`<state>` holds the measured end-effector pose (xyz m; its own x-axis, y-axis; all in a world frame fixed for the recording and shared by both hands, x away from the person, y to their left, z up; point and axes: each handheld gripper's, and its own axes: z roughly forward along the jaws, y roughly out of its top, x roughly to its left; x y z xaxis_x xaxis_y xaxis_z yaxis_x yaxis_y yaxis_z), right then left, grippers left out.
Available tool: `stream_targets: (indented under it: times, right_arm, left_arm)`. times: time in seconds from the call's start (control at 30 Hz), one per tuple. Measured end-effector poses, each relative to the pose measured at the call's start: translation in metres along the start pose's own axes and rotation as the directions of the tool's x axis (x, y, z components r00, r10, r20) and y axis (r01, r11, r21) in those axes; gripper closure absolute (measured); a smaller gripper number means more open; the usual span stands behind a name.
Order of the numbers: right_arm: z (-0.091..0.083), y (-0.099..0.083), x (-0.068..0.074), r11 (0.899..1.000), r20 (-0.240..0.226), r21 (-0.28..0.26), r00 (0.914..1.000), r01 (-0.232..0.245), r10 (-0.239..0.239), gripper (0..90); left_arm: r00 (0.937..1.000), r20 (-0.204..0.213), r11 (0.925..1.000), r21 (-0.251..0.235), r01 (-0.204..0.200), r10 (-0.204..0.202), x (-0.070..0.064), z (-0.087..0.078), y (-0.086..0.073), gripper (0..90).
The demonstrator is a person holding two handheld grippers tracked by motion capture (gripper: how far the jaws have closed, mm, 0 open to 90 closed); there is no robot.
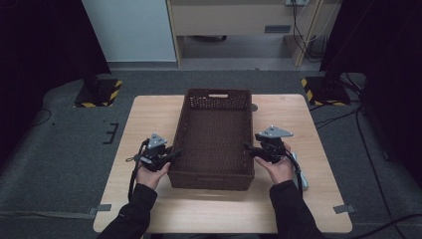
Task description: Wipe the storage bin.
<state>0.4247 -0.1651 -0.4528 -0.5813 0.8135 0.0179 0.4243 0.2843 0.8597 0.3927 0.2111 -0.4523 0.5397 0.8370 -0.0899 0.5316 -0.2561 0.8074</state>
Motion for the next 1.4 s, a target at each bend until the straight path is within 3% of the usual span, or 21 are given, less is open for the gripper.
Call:
stream_targets:
  times: [0.07,0.17,0.33,0.5,0.6,0.67,0.77,0.93,1.03,1.1,1.2,1.3,1.4]
  right_arm:
    - [0.001,-0.001,0.0,1.0,-0.012,-0.005,0.9999,-0.007,0.007,47.8]
    - [0.001,-0.003,0.002,1.0,-0.009,-0.02,0.9999,-0.004,0.004,47.9]
    - [0.0,-0.003,0.002,1.0,-0.007,-0.02,0.9998,-0.019,0.019,51.8]
    - [-0.005,-0.004,0.006,0.999,-0.008,-0.011,0.9992,-0.04,0.04,53.2]
    - [-0.008,-0.004,0.011,0.999,0.005,0.001,0.9995,-0.033,0.033,53.1]
    - [-0.01,-0.004,0.015,1.0,0.012,0.011,0.9996,-0.024,0.024,52.4]
    - [-0.012,-0.002,0.017,1.0,0.0,0.022,0.9999,-0.011,0.011,51.3]
    - [-0.004,0.004,0.012,0.999,0.012,-0.027,0.9997,-0.019,0.019,49.7]
    - [0.002,0.005,0.011,1.0,0.041,-0.024,0.9991,-0.003,0.004,50.5]
    - [0.004,0.005,0.011,1.0,0.035,-0.025,0.9994,-0.004,0.005,51.5]
    - [0.001,0.005,0.013,1.0,0.029,-0.018,0.9996,-0.006,0.006,53.4]
    - [-0.002,0.003,0.014,0.999,0.016,-0.025,0.9994,-0.031,0.031,55.8]
    - [-0.008,0.002,0.017,0.999,0.015,-0.027,0.9996,-0.024,0.024,60.5]
  left_arm:
    - [0.9998,0.01,0.9998,-0.011,0.014,-0.014,0.002,0.0,-0.001,64.1]
    - [0.9999,-0.008,0.9996,-0.026,0.014,-0.014,0.004,-0.002,-0.002,50.9]
    - [0.9999,-0.008,0.999,-0.044,0.006,-0.007,0.003,-0.013,-0.003,47.2]
    - [0.9999,-0.004,0.9989,-0.043,-0.016,0.016,-0.004,-0.029,-0.011,47.1]
    - [1.0,0.009,0.9991,-0.043,0.001,-0.001,-0.004,-0.035,-0.018,47.7]
    - [0.9997,0.022,0.9986,-0.051,0.011,-0.01,-0.003,-0.037,-0.02,53.3]
    - [1.0,0.0,0.9988,-0.05,0.0,0.0,-0.005,-0.038,-0.019,58.2]
    - [0.9994,-0.034,0.9988,-0.049,0.008,-0.01,-0.002,-0.041,-0.019,64.7]
    - [0.9984,-0.048,0.9982,-0.053,0.028,-0.031,0.005,-0.042,-0.02,65.4]
    - [0.9979,-0.045,0.9975,-0.056,0.043,-0.046,0.008,-0.042,-0.02,65.4]
    - [0.998,-0.054,0.9975,-0.066,0.028,-0.032,0.007,-0.044,-0.02,64.4]
    - [0.9986,-0.045,0.9969,-0.075,0.024,-0.028,0.006,-0.049,-0.022,60.7]
    - [0.999,-0.026,0.9966,-0.075,0.035,-0.037,0.008,-0.051,-0.027,60.7]
